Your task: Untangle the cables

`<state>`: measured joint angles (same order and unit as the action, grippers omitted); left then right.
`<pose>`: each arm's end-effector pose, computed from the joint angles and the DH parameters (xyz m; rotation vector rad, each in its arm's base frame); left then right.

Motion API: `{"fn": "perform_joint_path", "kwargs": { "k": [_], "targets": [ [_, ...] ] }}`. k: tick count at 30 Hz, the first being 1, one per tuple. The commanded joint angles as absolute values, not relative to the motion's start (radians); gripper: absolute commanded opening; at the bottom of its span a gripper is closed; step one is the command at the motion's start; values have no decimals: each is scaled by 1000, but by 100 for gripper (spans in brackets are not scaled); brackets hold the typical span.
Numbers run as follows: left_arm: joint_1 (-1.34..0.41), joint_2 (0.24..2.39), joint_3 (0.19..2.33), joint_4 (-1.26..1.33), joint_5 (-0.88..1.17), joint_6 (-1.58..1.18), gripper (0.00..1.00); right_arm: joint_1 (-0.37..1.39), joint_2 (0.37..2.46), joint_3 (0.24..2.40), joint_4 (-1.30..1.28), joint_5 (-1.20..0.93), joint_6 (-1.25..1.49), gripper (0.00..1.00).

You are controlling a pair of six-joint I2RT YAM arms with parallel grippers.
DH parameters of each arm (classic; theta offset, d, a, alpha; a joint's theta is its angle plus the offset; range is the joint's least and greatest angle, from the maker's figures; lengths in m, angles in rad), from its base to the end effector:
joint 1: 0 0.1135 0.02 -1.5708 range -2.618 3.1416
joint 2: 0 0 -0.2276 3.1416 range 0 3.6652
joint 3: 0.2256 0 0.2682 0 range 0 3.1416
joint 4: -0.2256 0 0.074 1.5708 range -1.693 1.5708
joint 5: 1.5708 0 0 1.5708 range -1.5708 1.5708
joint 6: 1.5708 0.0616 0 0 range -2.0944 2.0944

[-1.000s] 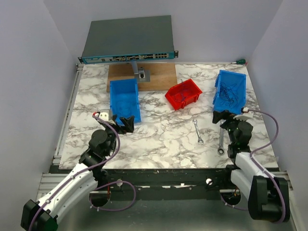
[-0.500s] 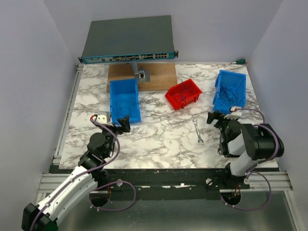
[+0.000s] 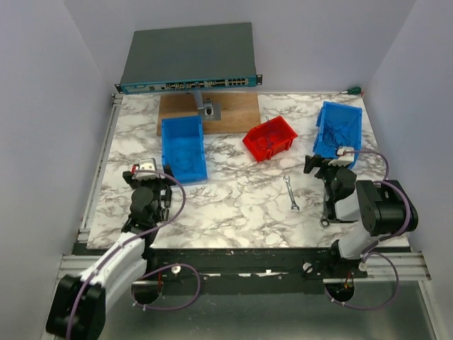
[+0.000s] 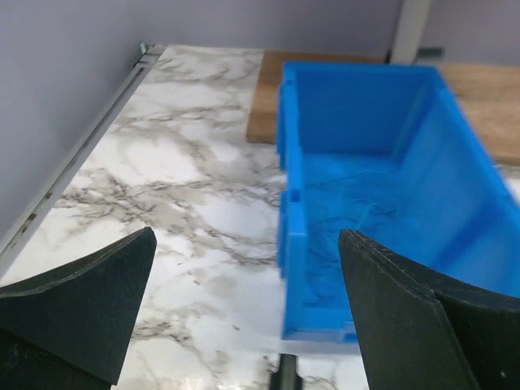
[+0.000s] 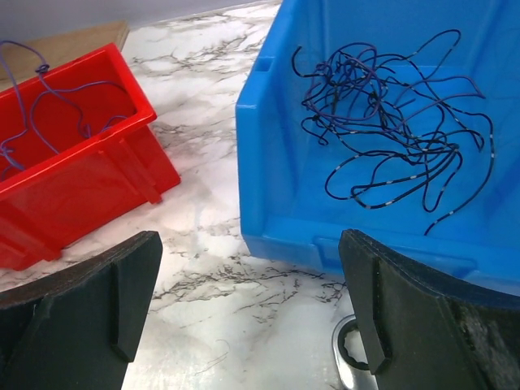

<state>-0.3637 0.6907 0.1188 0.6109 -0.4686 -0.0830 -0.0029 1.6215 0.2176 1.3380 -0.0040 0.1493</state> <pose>0.2208 -0.0543 0.1725 -0.1578 1.5279 0.0036 0.2694 -0.0005 0.0841 0.1215 1.6334 0.1154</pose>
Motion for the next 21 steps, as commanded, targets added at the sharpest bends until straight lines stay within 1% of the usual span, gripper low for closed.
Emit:
{"fn": "perform_joint_path", "kwargs": {
  "k": [1,2,4,6,8,9,11,12,13,14,15,16,21],
  "targets": [
    [-222,972,140,903,-308,-23,98,-2,1628,222,1354,-74,107,100],
    [-214,993,162,875,-274,-27,98,-2,1624,225,1344,-79,105,100],
    [-177,1046,154,993,-188,-7,99,-2,1623,230,1331,-82,101,100],
    [-157,1073,187,961,-197,-5,99,-2,1623,230,1331,-81,102,100],
    [-144,1104,196,987,-172,42,97,-2,1624,230,1335,-81,102,100],
    [-139,1138,187,1035,-148,53,97,-2,1624,231,1333,-82,102,100],
    [-115,1252,164,1214,-132,60,97,-2,1624,232,1331,-83,100,100],
    [-88,1283,159,1239,-106,31,97,-2,1624,233,1330,-83,101,100],
    [-79,1290,174,1227,-103,33,96,-2,1624,234,1326,-84,101,100],
    [-77,1268,206,1125,-90,19,96,-2,1624,237,1324,-87,101,100],
    [-69,1271,224,1094,-88,5,97,-2,1624,242,1314,-92,101,100],
    [-58,1283,224,1116,-91,5,98,-2,1625,249,1300,-93,100,100],
    [-57,1274,230,1083,-98,-18,99,-2,1626,248,1304,-87,101,100]
  ]
}}
